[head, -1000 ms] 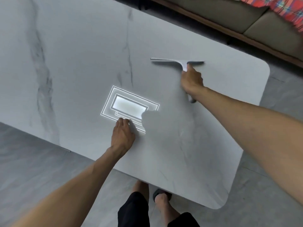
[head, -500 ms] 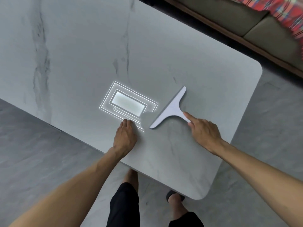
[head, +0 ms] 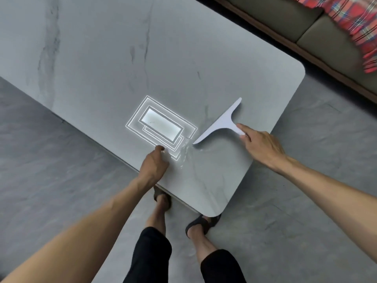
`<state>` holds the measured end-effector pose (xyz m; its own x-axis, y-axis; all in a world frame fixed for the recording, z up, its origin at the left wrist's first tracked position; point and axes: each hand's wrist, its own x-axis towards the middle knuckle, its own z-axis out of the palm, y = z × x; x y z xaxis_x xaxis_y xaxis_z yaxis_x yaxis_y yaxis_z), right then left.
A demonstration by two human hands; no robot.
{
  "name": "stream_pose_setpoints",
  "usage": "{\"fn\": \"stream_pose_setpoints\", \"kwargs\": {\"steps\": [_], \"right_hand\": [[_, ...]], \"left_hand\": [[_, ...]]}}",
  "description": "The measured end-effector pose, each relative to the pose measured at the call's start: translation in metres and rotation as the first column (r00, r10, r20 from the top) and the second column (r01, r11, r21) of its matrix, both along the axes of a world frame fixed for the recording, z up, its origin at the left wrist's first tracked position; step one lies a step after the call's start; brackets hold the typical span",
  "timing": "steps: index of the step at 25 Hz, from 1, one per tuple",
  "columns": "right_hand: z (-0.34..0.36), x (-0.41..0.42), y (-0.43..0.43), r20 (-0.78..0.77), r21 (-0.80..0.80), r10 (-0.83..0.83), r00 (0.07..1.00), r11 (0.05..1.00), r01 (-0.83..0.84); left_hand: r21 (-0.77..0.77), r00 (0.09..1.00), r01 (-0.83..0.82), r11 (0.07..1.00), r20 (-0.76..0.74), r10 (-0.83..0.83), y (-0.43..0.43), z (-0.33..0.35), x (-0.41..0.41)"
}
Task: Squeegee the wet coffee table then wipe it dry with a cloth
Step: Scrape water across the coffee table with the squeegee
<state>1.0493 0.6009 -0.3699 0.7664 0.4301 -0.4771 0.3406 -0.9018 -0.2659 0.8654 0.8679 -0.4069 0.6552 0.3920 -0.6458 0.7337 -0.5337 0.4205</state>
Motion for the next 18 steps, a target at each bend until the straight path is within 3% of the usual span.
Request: {"fn": "stream_pose_setpoints", "kwargs": {"steps": [2, 5, 9, 13, 18], "right_hand": [[0.008, -0.015, 0.020, 0.031, 0.087, 0.080, 0.996, 0.993, -0.083], [-0.001, -0.060, 0.066, 0.010, 0.197, 0.335, 0.942, 0.923, -0.330], [-0.032, -0.121, 0.120, -0.049, 0.183, 0.615, 0.787, 0.780, -0.598], [-0.052, -0.124, 0.113, -0.023, 0.127, 0.585, 0.811, 0.806, -0.578], [-0.041, -0.084, 0.034, 0.014, 0.029, 0.384, 0.923, 0.923, -0.384]], "left_hand": [[0.020, 0.992, -0.124, 0.992, 0.037, 0.124, 0.005, 0.005, -0.015], [0.087, 0.954, -0.298, 0.951, 0.073, 0.292, 0.021, 0.003, -0.038], [0.121, 0.962, -0.273, 0.954, 0.037, 0.270, 0.037, -0.010, -0.061], [0.067, 0.993, -0.121, 0.990, 0.020, 0.119, 0.027, -0.022, -0.064], [0.015, 0.992, 0.115, 0.993, 0.046, -0.116, 0.000, -0.025, -0.048]]}}
